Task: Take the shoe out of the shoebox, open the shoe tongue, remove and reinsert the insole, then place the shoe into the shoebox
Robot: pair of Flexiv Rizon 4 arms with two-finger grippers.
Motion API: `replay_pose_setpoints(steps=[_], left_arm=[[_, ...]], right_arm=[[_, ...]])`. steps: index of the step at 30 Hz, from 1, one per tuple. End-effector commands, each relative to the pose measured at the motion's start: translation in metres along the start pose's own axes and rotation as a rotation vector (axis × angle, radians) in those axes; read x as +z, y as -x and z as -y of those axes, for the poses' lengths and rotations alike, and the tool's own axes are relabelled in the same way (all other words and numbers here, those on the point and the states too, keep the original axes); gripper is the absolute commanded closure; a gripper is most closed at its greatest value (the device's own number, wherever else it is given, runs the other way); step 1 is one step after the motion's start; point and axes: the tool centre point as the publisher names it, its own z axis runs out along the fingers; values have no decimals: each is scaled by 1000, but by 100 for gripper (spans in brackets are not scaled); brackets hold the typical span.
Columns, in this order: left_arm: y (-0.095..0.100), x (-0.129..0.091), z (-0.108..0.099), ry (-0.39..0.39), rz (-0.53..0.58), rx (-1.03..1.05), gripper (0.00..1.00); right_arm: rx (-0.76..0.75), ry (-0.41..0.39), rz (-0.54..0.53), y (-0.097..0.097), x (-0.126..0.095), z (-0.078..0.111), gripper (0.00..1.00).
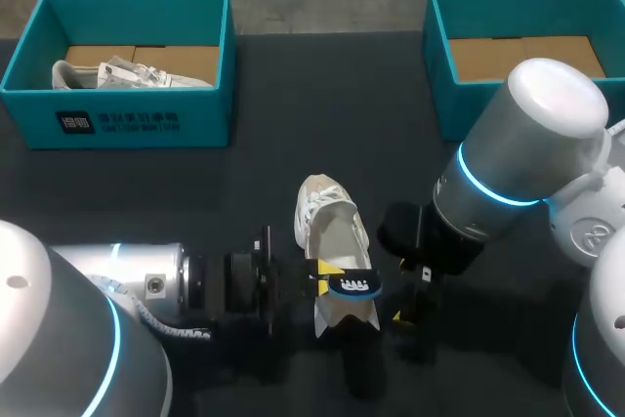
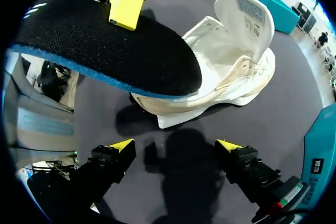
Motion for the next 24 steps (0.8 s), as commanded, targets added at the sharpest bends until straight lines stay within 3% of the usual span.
replay_pose_setpoints(steps=[1, 24], left_arm=[[-2, 2, -1, 4, 7, 15, 100], [3, -1, -18, 36, 28, 60, 100]], right_arm=[[1, -2, 3, -1, 2, -1, 0], [1, -2, 3, -1, 2, -1, 0]])
